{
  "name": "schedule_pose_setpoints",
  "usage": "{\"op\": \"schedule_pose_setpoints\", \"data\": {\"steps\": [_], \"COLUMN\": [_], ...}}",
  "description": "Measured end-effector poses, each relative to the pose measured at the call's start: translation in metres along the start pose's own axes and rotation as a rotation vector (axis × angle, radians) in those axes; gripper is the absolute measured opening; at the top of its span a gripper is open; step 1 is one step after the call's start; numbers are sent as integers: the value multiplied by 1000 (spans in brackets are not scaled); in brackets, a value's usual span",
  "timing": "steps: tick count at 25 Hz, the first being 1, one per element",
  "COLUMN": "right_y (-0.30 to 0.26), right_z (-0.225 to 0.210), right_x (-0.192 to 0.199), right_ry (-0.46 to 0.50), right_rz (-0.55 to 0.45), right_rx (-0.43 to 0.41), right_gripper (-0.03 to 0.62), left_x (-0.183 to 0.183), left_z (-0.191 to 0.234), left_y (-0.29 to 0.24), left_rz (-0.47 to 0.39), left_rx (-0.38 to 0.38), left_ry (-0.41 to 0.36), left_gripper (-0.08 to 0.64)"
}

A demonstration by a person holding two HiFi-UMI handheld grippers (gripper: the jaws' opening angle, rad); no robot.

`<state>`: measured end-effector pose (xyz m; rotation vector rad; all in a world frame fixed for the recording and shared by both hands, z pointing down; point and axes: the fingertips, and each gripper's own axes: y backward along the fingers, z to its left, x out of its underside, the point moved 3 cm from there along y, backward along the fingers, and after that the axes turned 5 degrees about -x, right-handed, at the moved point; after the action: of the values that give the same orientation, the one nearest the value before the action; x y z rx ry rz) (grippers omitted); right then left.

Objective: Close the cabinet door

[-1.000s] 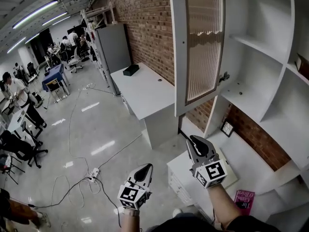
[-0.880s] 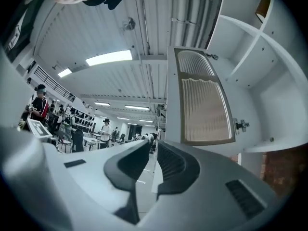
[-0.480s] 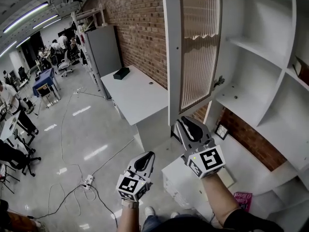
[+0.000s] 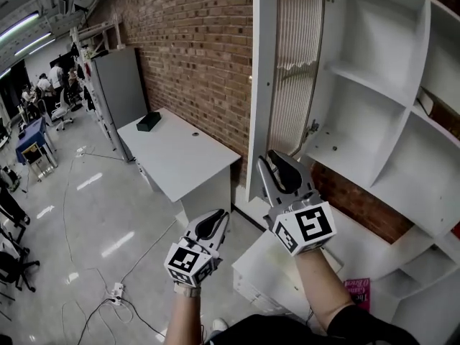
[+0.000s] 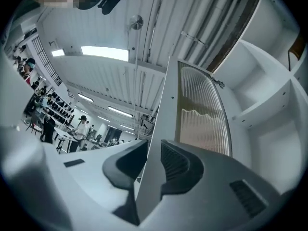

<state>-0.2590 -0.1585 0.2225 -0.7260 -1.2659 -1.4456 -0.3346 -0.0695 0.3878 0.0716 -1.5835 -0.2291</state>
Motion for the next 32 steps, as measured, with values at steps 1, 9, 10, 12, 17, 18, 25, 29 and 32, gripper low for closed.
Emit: {"op": "schedule_pose_setpoints", "data": {"steps": [1,9,10,12,17,18,25,29,32], "right_y": [-4,-28,-30,-34,-46,-46,-44,-42,-35], "right_z": [-1,-8,-9,-9,-13,-14,-13,-13,-13], "right_x": [-3,-27,-29,-32,-28,-26,-20,-22,-24], "right_ry": [7,28,32,39,65,69,71,60,57], "right_rz": [-1,-31,-35,-37,-5,2,36,46,38], "right_rx": [11,70,79,95,140,152,188,199,202], "right_gripper": [78,139,148,162,197,198,198,196,184], "left_x": [-5,-30,-31,-33,-32,-31,-28,-30,-30], "left_z": [4,7,7,5,-2,-5,-12,-14,-20], "left_y": [-5,-45,-49,-57,-75,-78,-85,-85,-85], "left_rz": [-16,-69,-68,-65,-57,-54,-46,-48,-45], "left_rx": [17,215,239,278,369,389,429,442,446], "left_ry": [-4,-18,-19,-22,-22,-19,24,12,5], "left_gripper": [40,100,114,135,143,143,144,140,129]}}
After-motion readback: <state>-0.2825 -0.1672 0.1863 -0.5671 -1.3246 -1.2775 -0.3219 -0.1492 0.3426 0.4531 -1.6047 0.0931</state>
